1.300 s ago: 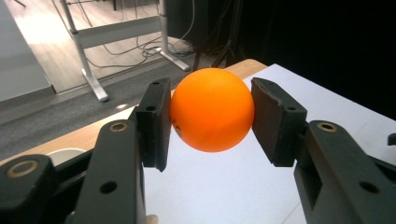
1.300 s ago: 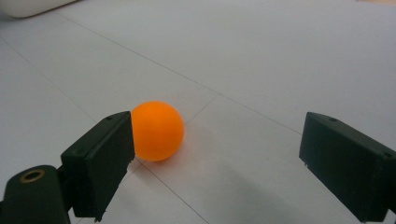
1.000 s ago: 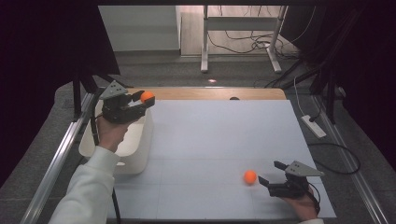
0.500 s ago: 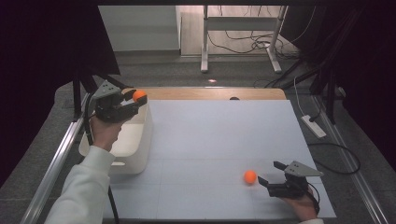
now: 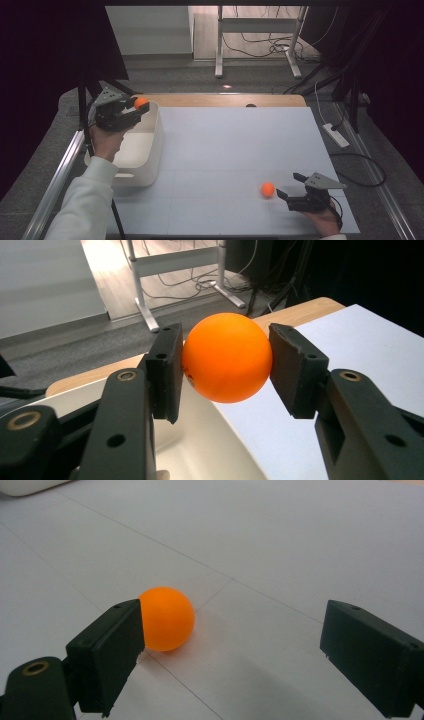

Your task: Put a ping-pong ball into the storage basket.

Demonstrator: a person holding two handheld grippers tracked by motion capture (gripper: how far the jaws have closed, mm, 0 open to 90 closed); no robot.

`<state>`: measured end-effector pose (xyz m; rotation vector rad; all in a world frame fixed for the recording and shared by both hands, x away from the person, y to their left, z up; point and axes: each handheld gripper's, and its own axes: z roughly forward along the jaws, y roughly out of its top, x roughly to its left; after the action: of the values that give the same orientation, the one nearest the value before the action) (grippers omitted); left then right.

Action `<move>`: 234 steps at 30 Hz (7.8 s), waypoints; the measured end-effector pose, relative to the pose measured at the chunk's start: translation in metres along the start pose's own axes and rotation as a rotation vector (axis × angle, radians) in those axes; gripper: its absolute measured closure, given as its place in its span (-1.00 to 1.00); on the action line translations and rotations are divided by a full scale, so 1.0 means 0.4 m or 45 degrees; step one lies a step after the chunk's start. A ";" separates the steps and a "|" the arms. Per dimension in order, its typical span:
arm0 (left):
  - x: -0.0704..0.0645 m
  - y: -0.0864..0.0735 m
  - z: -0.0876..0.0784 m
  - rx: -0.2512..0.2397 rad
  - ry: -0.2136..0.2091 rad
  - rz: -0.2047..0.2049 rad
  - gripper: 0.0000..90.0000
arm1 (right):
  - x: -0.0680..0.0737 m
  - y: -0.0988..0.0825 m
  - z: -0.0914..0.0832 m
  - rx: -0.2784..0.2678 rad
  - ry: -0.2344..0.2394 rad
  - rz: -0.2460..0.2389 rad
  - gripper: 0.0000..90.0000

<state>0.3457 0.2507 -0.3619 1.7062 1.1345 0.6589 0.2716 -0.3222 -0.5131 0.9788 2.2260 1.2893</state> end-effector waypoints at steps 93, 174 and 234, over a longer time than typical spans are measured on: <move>0.039 -0.027 0.102 0.286 0.108 -0.039 -0.59 | -0.002 -0.002 0.005 0.014 0.005 -0.011 -0.77; -0.204 0.000 0.055 0.038 -0.410 0.058 -0.57 | -0.009 -0.001 -0.001 -0.016 0.006 0.014 -0.77; -0.405 -0.116 0.115 0.117 -0.651 0.182 -0.54 | -0.016 0.007 0.013 -0.007 0.011 0.027 -0.77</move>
<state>0.2964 0.0910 -0.4123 1.9021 0.6944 0.2297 0.2802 -0.3227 -0.5134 0.9991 2.2231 1.3108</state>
